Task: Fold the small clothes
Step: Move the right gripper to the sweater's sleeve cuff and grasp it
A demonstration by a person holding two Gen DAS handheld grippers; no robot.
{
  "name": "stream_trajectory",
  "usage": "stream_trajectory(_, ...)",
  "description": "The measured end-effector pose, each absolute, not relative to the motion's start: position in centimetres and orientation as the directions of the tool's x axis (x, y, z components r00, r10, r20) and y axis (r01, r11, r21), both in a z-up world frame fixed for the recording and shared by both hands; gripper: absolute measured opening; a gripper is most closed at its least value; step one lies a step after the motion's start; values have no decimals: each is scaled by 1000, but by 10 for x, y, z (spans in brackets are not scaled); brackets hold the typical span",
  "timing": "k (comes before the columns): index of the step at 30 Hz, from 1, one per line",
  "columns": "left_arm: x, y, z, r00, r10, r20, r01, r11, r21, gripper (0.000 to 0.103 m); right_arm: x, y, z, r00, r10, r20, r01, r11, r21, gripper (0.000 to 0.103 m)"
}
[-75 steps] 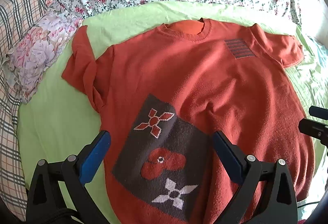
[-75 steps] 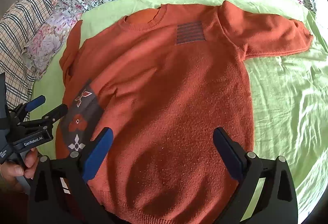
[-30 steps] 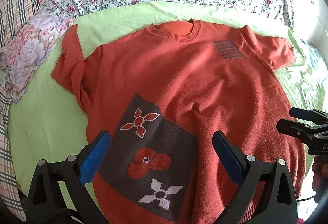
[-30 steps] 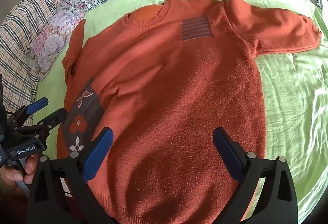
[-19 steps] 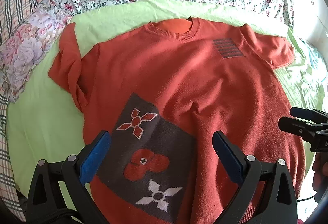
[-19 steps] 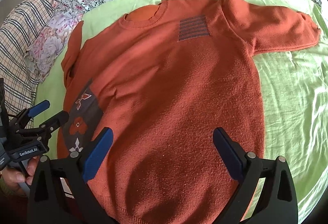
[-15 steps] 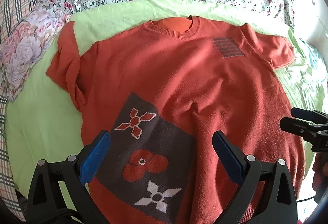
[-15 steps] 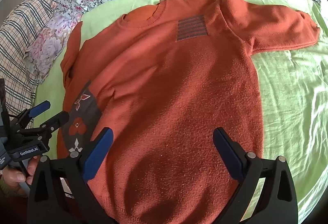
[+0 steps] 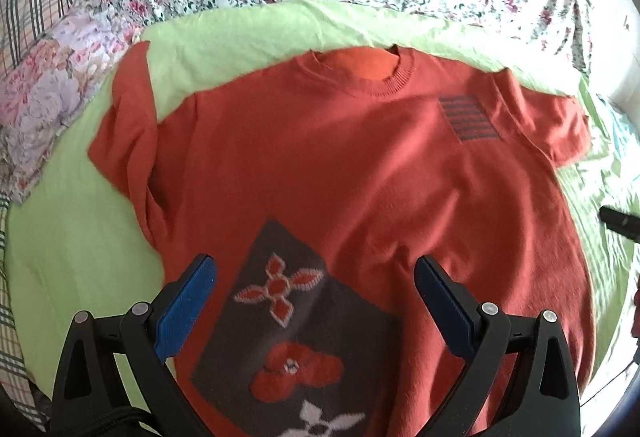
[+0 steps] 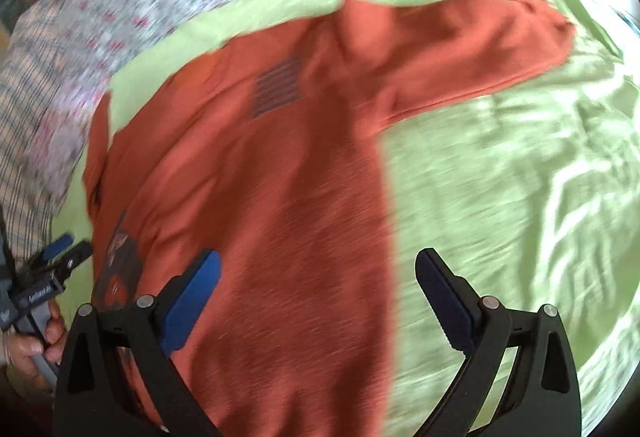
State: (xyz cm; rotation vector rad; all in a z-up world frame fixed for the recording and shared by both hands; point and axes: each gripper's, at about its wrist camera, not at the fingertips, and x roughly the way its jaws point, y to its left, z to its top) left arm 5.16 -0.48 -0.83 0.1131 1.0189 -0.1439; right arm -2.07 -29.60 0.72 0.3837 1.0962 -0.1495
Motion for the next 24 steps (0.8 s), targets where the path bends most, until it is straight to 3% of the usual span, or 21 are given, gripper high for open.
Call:
stream_trajectory(9,90,-23,-13,500,-85,-862,149,989,-11,100,-5,-445,16,520,-59,-852,567,770,292,98)
stream_trajectory(13,99,-41,-22,470,-81,-879,153,988,-9,100,14,-500,11,543,-111,-832,605,739,296,98)
stream_trajectory(18,109,-66,-35,445,-66,-893,156,988,5,100,46,-583,2,555,-167,-815,662,681,312,86)
stream_trajectory(20,113,-76,-41,426,-64,-902,159,987,5,100,58,-609,-1,553,-184,-813,675,671,307,72)
stream_trajectory(24,121,-95,-49,409,-64,-910,166,986,5,100,89,-661,-14,531,-213,-820,712,636,296,67)
